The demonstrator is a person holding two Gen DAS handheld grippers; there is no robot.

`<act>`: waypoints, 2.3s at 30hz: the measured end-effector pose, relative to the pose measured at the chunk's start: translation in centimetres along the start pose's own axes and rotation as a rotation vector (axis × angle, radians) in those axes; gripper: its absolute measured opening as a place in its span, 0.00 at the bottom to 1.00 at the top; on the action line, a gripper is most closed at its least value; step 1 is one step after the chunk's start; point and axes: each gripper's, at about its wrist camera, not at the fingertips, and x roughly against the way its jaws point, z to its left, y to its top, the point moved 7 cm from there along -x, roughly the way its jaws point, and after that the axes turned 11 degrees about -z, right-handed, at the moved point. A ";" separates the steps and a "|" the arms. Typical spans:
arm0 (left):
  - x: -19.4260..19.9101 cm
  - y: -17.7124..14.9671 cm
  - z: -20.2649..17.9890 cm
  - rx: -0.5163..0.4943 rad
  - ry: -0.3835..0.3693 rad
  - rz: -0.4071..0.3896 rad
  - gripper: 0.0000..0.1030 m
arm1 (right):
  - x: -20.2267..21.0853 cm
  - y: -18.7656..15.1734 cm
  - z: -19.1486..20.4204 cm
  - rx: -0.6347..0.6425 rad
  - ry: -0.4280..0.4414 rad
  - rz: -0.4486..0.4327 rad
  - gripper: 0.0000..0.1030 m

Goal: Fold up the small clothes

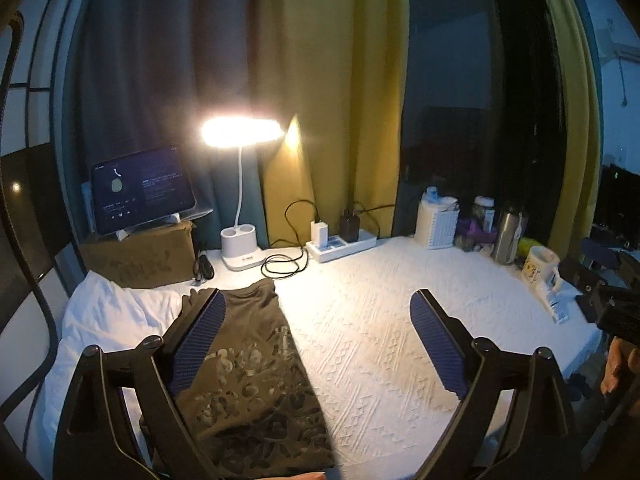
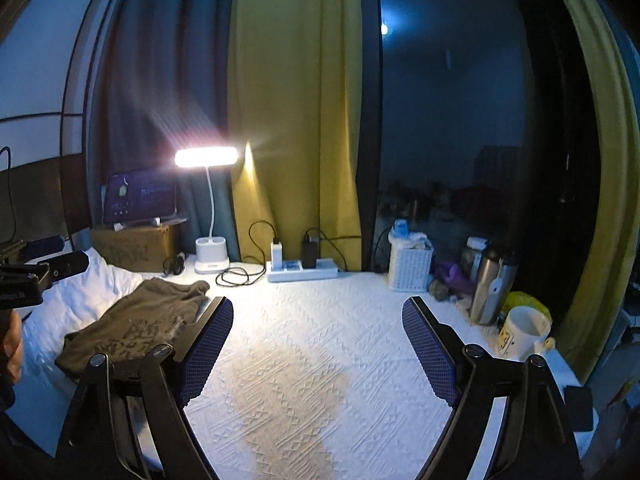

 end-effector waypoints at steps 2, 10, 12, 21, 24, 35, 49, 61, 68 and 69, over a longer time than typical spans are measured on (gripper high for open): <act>0.5 0.3 0.0 0.007 -0.009 -0.008 0.90 | 0.4 0.3 0.0 0.002 -0.001 -0.005 0.85; 1.4 0.4 1.5 0.067 0.028 -0.030 0.90 | 1.9 1.4 0.0 -0.014 0.005 -0.047 0.86; 1.6 0.4 1.8 0.074 0.036 -0.039 0.90 | 2.0 1.5 0.1 -0.009 0.004 -0.048 0.86; 1.8 0.1 2.6 0.093 0.048 -0.037 0.90 | 1.8 1.7 1.1 0.009 0.006 -0.043 0.86; 1.9 0.0 2.6 0.092 0.051 -0.034 0.90 | 1.8 1.7 1.1 0.008 0.006 -0.043 0.86; 1.8 -0.2 2.6 0.087 0.068 -0.035 0.90 | 1.6 1.6 1.2 0.008 -0.003 -0.043 0.86; 1.6 -0.5 2.5 0.081 0.066 -0.013 0.91 | 1.6 1.0 1.9 0.019 0.007 -0.028 0.86; 1.2 -0.9 2.4 0.082 0.056 0.001 0.91 | 1.0 0.4 1.7 0.011 -0.003 -0.001 0.86; 1.0 -1.1 2.4 0.080 0.058 0.005 0.91 | 0.7 0.0 1.4 0.005 -0.002 0.009 0.86; 1.0 -1.1 2.4 0.078 0.057 0.005 0.91 | 0.6 0.0 1.4 0.004 -0.002 0.011 0.86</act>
